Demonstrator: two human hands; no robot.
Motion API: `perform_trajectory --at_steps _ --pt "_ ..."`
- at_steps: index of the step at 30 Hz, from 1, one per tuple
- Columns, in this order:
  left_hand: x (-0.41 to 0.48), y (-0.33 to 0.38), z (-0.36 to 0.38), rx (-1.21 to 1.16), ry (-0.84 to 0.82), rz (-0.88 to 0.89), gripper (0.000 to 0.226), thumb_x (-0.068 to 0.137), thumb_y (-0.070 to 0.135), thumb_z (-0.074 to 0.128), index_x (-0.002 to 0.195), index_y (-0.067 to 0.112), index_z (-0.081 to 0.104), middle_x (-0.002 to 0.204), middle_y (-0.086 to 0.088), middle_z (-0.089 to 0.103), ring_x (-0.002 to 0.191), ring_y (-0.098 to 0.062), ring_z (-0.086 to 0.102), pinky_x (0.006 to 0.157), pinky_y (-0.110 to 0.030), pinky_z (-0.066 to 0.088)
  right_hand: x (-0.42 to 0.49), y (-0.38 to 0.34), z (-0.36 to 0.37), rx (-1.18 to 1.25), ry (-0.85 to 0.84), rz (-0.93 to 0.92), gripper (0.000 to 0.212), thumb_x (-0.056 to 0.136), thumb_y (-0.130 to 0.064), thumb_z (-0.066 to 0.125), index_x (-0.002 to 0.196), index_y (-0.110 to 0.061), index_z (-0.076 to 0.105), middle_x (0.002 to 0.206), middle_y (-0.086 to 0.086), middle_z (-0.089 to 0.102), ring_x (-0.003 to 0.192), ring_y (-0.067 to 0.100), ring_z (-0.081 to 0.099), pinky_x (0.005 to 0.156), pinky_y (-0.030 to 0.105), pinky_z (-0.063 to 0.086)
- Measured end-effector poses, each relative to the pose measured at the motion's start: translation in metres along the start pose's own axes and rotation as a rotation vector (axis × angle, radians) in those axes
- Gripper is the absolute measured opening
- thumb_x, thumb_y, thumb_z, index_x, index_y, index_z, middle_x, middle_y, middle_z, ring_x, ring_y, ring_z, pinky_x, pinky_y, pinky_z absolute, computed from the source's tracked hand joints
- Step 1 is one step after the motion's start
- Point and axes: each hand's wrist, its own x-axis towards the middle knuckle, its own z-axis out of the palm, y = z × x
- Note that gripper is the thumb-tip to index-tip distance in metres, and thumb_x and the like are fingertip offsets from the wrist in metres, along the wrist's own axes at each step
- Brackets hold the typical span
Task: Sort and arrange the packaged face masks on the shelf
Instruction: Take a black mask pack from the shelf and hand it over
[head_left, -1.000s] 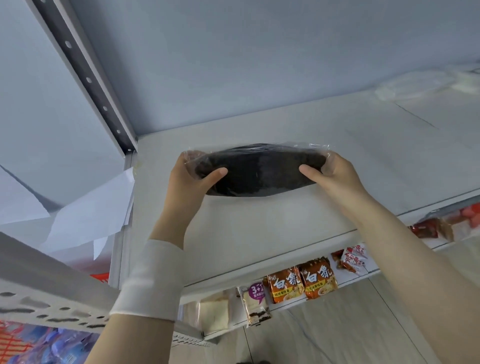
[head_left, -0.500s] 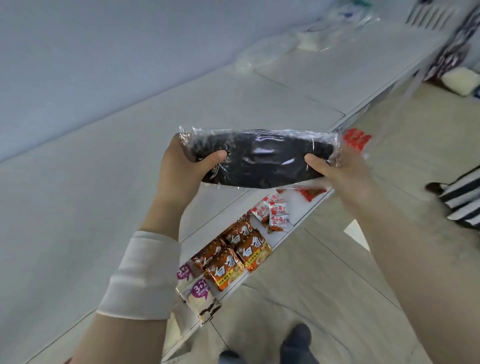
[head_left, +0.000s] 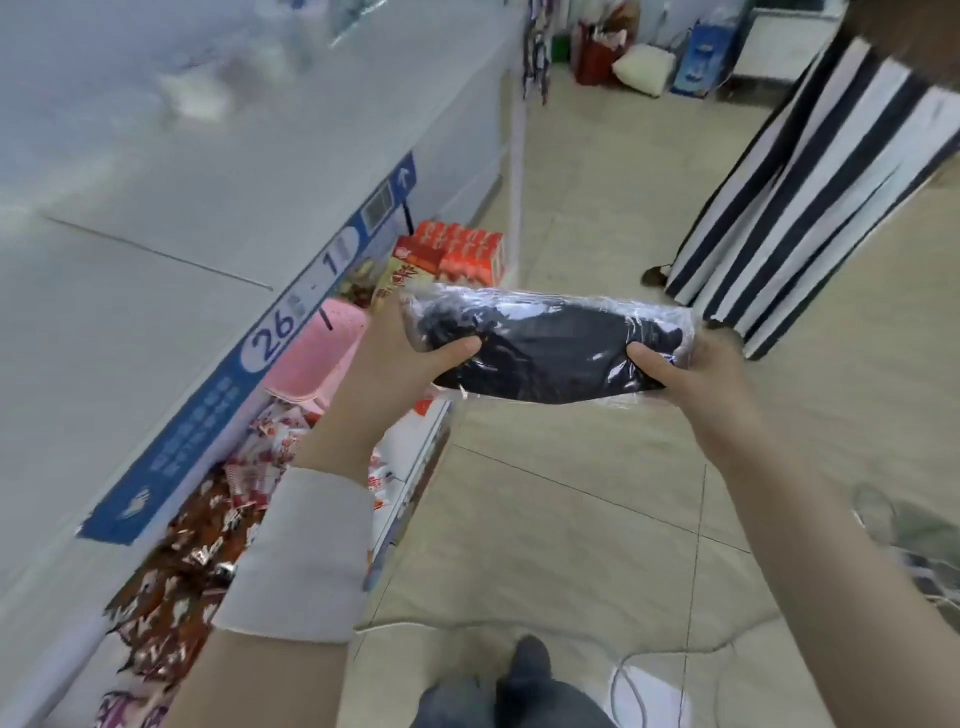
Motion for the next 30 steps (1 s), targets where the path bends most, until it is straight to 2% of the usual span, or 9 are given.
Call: perform_trajectory --at_steps 1,3,6,8,11,14,18,21,30 --pt "0.012 0.003 0.019 -0.011 -0.029 0.002 0.049 0.079 0.028 0.074 0.120 0.023 0.047 0.108 0.012 0.060 0.096 0.001 0.058 0.070 -0.007 0.045 0.009 0.006 -0.015 -0.007 0.030 0.026 0.045 0.063 -0.044 0.081 0.081 -0.009 0.057 0.075 0.012 0.062 0.074 0.028 0.063 0.083 0.054 0.051" --pt "0.036 0.010 0.055 -0.047 -0.082 0.009 0.056 0.078 0.025 0.076 0.126 0.020 0.047 0.114 0.010 0.062 0.100 0.001 0.059 0.077 -0.010 0.048 0.025 0.023 -0.043 -0.001 0.098 0.074 0.050 0.064 -0.044 0.081 0.083 -0.006 0.054 0.071 0.006 0.058 0.072 0.022 0.060 0.081 0.047 0.050" --pt "0.072 0.016 0.102 -0.068 -0.136 0.026 0.064 0.076 0.026 0.077 0.131 0.020 0.045 0.125 0.013 0.056 0.116 -0.007 0.053 0.094 -0.020 0.043 0.052 0.054 -0.079 0.004 0.196 0.105 0.097 0.041 -0.071 0.079 0.097 0.004 0.053 0.105 0.032 0.059 0.095 0.048 0.058 0.091 0.062 0.045" --pt "0.096 0.018 0.130 -0.047 -0.184 0.017 0.068 0.076 0.028 0.077 0.134 0.021 0.042 0.134 0.017 0.045 0.121 -0.006 0.046 0.097 -0.021 0.035 0.072 0.070 -0.100 -0.006 0.231 0.124 0.104 0.039 -0.073 0.077 0.102 0.006 0.053 0.111 0.035 0.054 0.098 0.049 0.056 0.092 0.061 0.044" --pt "0.139 0.020 0.168 -0.037 -0.268 -0.012 0.066 0.076 0.029 0.077 0.132 0.019 0.044 0.125 0.010 0.055 0.116 -0.009 0.051 0.087 -0.015 0.040 0.102 0.073 -0.121 -0.024 0.291 0.174 0.094 0.046 -0.061 0.080 0.098 0.012 0.053 0.106 0.037 0.055 0.079 0.035 0.062 0.081 0.044 0.052" --pt "0.187 0.029 0.198 -0.032 -0.299 -0.010 0.062 0.079 0.025 0.075 0.131 0.016 0.043 0.112 0.016 0.051 0.108 -0.004 0.047 0.072 -0.007 0.035 0.142 0.067 -0.134 -0.013 0.333 0.230 0.063 0.060 -0.044 0.081 0.078 0.007 0.050 0.087 0.034 0.059 0.071 0.033 0.057 0.071 0.041 0.052" --pt "0.252 0.044 0.225 -0.028 -0.329 -0.051 0.072 0.081 0.028 0.072 0.140 0.013 0.033 0.119 0.012 0.042 0.108 -0.003 0.033 0.085 -0.017 0.029 0.208 0.057 -0.147 -0.093 0.402 0.235 0.046 0.079 -0.020 0.074 0.063 -0.015 0.031 0.064 0.006 0.033 0.055 0.015 0.032 0.040 0.012 0.026" --pt "0.294 0.057 0.238 -0.019 -0.346 -0.076 0.081 0.080 0.028 0.073 0.145 0.013 0.028 0.142 -0.001 0.041 0.122 -0.012 0.039 0.091 -0.021 0.029 0.250 0.048 -0.153 -0.133 0.416 0.249 0.044 0.080 -0.017 0.072 0.063 -0.014 0.031 0.062 0.001 0.030 0.052 0.012 0.029 0.036 0.010 0.026" --pt "0.386 0.076 0.271 -0.044 -0.312 -0.123 0.079 0.081 0.027 0.073 0.146 0.015 0.028 0.144 -0.001 0.040 0.127 -0.013 0.037 0.092 -0.022 0.027 0.359 0.048 -0.170 -0.196 0.344 0.271 0.037 0.078 -0.019 0.074 0.069 -0.011 0.039 0.063 0.001 0.027 0.057 0.015 0.030 0.042 0.014 0.026"
